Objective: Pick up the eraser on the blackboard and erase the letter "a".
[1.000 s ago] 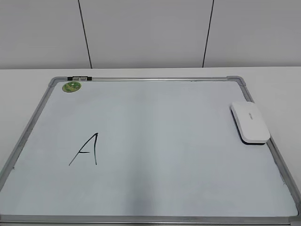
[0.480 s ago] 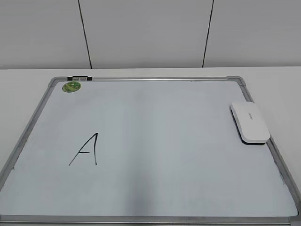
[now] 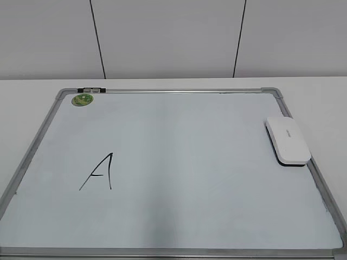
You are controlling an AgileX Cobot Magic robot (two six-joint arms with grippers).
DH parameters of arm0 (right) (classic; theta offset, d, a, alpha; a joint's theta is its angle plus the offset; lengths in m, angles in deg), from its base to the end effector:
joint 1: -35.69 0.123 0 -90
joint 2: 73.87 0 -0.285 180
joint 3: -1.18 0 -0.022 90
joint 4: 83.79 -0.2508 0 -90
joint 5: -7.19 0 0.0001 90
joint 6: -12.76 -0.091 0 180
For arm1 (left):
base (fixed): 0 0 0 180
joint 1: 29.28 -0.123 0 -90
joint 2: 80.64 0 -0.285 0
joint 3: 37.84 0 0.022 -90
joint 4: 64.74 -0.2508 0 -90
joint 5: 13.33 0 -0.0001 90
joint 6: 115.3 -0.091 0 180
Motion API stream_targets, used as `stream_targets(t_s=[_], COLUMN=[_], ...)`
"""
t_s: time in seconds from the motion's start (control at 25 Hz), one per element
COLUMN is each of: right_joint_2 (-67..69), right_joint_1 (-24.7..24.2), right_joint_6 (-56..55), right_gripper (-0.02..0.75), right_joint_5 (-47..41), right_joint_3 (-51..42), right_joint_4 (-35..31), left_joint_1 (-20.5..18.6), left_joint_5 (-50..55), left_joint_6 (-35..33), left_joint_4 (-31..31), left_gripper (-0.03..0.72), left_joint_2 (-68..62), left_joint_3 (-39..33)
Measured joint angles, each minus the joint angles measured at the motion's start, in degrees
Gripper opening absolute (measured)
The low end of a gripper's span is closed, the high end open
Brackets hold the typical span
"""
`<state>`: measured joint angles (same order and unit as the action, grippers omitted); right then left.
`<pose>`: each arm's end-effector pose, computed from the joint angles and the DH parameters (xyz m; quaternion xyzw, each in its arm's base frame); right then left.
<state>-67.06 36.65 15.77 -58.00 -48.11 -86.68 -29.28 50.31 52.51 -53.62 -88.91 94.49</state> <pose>-0.0095 0.0040 0.2677 -0.0322 0.8707 0.0164 0.4904 -0.0083 -0.0157 0.2789 0.0978 0.8546 -0.0429 0.5082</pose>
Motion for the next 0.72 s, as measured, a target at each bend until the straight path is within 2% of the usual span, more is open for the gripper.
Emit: stream_targets(t_s=[0.72], right_joint_2=[0.0], right_joint_1=[0.0], right_joint_6=[0.0], right_gripper=[0.588], right_joint_5=[-0.1], right_joint_3=[0.0], right_joint_4=[0.0], left_joint_1=[0.0], left_joint_5=[0.0], left_joint_6=[0.0], left_joint_4=[0.0], left_gripper=[0.463], left_joint_2=[0.0], left_joint_3=[0.0])
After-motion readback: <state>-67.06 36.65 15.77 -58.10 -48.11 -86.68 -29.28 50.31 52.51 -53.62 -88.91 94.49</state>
